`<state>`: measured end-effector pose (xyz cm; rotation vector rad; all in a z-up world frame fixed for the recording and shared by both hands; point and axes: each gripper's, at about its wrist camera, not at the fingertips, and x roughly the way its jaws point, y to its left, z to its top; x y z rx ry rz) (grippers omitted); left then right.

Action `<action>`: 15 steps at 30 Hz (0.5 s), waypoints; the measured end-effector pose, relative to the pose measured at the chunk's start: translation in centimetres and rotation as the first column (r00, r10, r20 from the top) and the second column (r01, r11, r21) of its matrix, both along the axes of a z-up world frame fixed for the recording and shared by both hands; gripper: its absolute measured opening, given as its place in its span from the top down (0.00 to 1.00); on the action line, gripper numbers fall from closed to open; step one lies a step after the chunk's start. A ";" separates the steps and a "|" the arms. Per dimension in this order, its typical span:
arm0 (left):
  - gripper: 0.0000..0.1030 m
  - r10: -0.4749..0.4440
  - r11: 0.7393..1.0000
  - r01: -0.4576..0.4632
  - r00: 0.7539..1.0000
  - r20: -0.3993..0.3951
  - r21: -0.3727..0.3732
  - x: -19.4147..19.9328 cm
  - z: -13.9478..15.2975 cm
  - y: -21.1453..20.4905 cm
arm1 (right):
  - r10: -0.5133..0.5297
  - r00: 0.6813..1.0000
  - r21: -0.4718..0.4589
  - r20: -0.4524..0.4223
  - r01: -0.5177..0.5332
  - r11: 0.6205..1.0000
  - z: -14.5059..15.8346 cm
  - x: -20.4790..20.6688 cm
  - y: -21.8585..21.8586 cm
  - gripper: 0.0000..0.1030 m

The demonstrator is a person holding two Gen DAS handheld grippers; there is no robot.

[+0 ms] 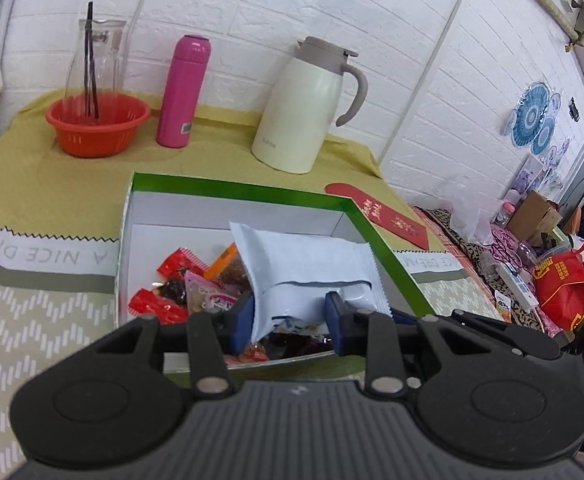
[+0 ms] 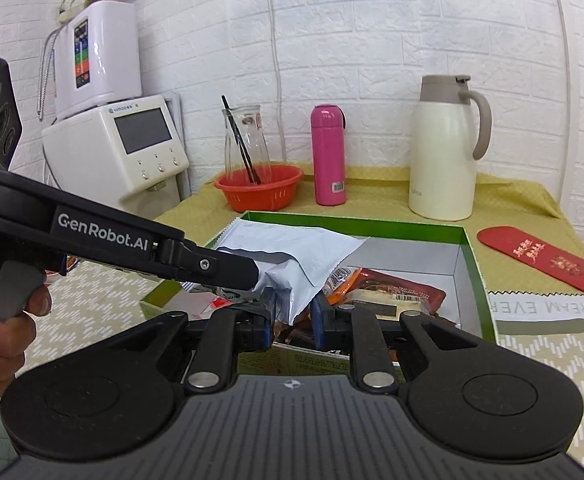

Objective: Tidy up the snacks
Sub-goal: 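Carry the white foil packet over the box and lower it in, then open the right tool and move it back toward the loose snacks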

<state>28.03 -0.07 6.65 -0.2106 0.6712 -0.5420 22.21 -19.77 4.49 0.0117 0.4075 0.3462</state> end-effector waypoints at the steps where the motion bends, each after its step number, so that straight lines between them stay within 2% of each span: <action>1: 0.70 0.001 1.000 -0.001 1.000 -0.007 -0.001 0.4 -0.3 0.0 | -0.002 1.000 0.001 -0.006 0.002 1.000 -0.2 0.3 0.0 0.67; 8: 0.70 0.022 1.000 -0.022 0.999 -0.034 0.014 2.1 -1.8 0.2 | 0.013 1.000 -0.008 -0.027 -0.013 1.000 -1.6 2.0 0.3 0.63; 10: 0.59 0.033 0.999 -0.032 0.999 -0.040 0.013 2.1 -1.9 0.3 | 0.013 1.000 -0.018 -0.017 -0.014 1.000 -1.8 1.8 0.2 0.51; 11: 0.49 0.042 0.999 -0.042 0.998 -0.041 0.001 1.9 -1.9 0.5 | 0.009 1.000 -0.021 -0.003 -0.009 1.000 -1.8 1.5 0.0 0.31; 12: 0.33 0.057 0.998 -0.058 0.998 -0.030 -0.024 1.5 -1.7 0.8 | -0.002 1.000 -0.019 0.014 0.002 1.000 -1.6 1.1 -0.3 0.00; 14: 0.32 0.096 0.993 -0.096 0.995 -0.003 -0.067 0.4 -1.3 1.3 | -0.023 0.998 -0.006 0.056 0.023 1.000 -1.3 -0.1 -1.0 0.00; 15: 0.28 0.114 0.991 -0.113 0.993 0.008 -0.069 -0.1 -1.0 1.4 | -0.031 0.997 0.002 0.070 0.031 1.000 -1.1 -0.7 -1.3 0.00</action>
